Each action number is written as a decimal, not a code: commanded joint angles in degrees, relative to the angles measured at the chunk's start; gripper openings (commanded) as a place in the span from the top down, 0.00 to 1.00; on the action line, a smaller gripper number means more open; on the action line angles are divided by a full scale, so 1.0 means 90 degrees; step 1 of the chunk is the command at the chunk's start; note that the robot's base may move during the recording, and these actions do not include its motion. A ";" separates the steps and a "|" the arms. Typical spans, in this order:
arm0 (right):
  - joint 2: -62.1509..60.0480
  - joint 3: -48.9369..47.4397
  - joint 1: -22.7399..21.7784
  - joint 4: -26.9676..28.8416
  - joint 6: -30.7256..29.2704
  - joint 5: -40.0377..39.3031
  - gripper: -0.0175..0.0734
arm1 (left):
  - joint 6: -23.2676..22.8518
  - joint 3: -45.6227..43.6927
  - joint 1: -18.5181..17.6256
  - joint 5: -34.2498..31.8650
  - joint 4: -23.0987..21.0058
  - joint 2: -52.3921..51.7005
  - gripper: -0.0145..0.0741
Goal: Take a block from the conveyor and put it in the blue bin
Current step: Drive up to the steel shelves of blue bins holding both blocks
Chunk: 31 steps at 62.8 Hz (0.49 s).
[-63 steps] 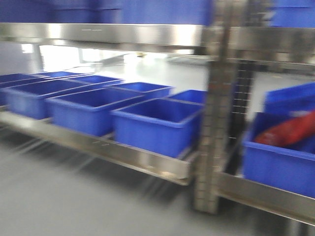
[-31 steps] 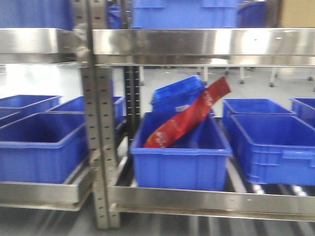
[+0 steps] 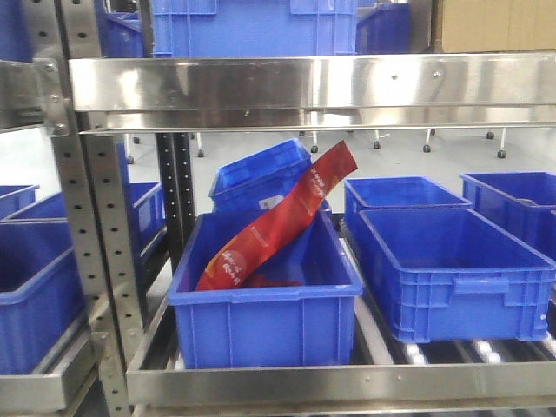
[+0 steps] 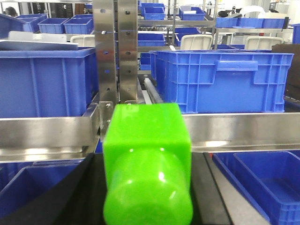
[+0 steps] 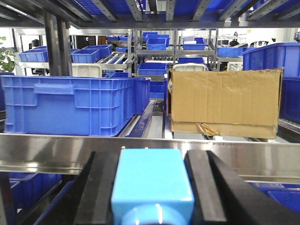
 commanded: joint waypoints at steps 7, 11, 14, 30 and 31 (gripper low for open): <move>-0.0014 -0.0051 0.0013 -0.0052 -0.0036 -0.0091 0.99 | 0.0014 0.0010 -0.0036 -0.0136 -0.0003 -0.0024 0.96; -0.0014 -0.0051 0.0013 -0.0052 -0.0036 -0.0091 0.99 | 0.0014 0.0010 -0.0036 -0.0136 -0.0003 -0.0024 0.96; -0.0014 -0.0051 0.0013 -0.0052 -0.0036 -0.0091 0.99 | 0.0014 0.0010 -0.0036 -0.0136 -0.0003 -0.0024 0.96; -0.0014 -0.0051 0.0013 -0.0052 -0.0036 -0.0091 0.99 | 0.0014 0.0010 -0.0036 -0.0136 -0.0003 -0.0024 0.96; -0.0014 -0.0051 0.0013 -0.0052 -0.0036 -0.0091 0.99 | 0.0014 0.0010 -0.0036 -0.0136 -0.0003 -0.0024 0.96</move>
